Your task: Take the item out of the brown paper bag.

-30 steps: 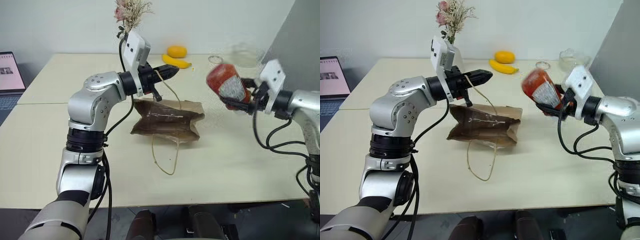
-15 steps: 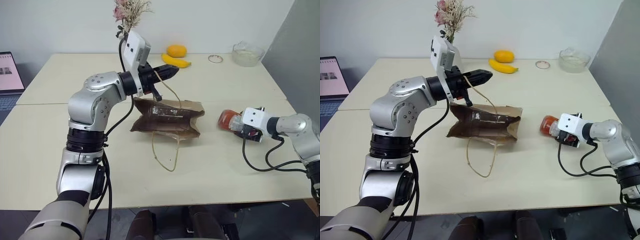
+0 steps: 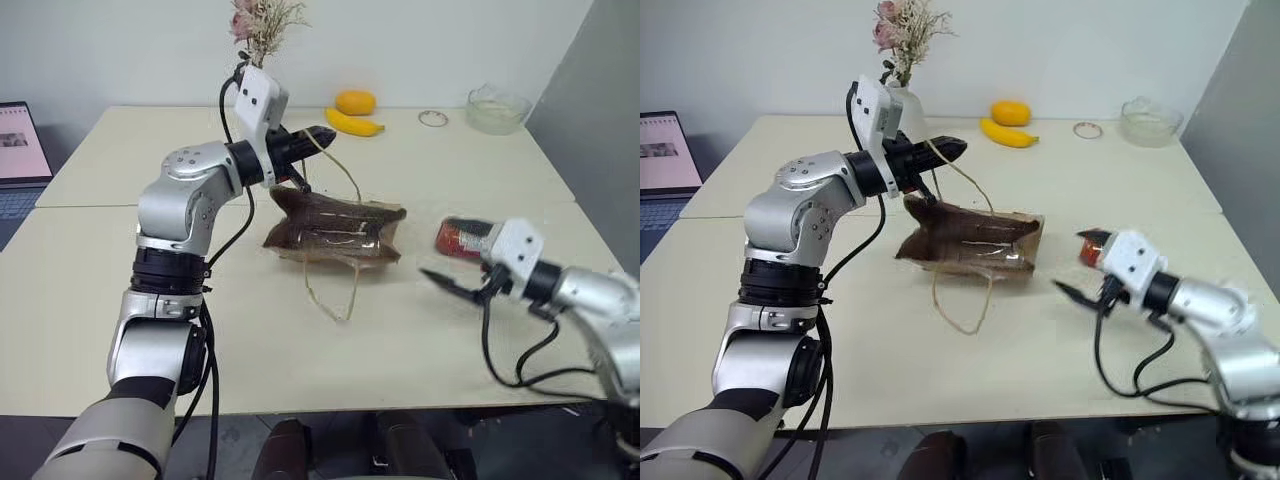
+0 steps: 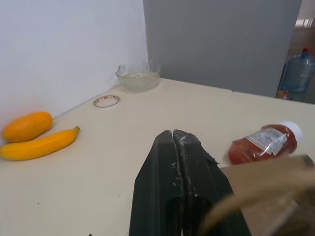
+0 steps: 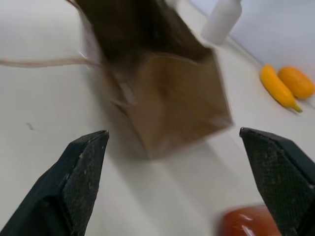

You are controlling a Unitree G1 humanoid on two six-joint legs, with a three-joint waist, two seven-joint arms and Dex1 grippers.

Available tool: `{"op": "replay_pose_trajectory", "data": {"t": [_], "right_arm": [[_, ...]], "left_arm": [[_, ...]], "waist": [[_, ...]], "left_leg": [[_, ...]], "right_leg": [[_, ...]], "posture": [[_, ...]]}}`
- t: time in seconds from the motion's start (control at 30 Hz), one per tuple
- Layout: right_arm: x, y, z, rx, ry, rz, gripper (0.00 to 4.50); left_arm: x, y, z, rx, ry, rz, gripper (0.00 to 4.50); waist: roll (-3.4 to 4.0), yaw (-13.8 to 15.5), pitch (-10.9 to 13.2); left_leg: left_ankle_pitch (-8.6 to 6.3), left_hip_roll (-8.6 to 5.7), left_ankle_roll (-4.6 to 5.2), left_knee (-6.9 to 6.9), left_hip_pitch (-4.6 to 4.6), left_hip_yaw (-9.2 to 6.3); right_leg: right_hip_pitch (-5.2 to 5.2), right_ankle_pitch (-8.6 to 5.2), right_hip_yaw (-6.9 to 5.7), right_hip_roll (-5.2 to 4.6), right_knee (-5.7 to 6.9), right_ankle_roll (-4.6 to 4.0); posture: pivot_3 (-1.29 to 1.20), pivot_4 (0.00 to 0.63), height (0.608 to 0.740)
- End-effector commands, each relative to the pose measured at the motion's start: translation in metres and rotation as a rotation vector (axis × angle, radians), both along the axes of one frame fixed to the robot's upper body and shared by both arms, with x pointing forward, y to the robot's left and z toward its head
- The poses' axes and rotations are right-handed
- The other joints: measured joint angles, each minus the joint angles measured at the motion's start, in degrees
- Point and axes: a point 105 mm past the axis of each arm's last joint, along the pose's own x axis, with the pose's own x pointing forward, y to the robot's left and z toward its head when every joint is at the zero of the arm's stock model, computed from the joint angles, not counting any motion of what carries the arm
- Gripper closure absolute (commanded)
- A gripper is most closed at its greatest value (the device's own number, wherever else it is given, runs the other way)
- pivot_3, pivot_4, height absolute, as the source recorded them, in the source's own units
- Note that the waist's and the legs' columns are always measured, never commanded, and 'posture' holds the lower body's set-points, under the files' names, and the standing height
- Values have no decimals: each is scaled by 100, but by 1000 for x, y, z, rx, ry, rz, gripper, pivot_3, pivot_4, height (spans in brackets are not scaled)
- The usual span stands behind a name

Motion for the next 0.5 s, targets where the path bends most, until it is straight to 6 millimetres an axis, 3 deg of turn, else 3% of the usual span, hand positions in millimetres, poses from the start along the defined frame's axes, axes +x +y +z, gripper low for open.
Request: {"op": "replay_pose_trajectory", "data": {"t": [0.03,0.43,0.5], "right_arm": [[-7,21,13,70,-60,-25,0],[11,15,18,78,-87,-66,0],[13,14,19,81,-88,-63,0]], "left_arm": [[0,-3,18,73,-91,-28,3972],[-14,14,8,144,-58,-74,282],[-14,18,8,148,-69,-47,21]], "waist": [[0,3,0],[0,-20,0],[0,-20,0]], "left_leg": [[0,-8,1,3,2,1],[0,-3,8,-1,-10,6],[-1,-4,8,-1,-10,3]], "right_leg": [[4,4,-2,-2,1,8],[-1,10,4,3,-19,17],[-1,10,4,3,-18,16]], "posture": [[0,150,740],[0,150,740],[0,150,740]]}}
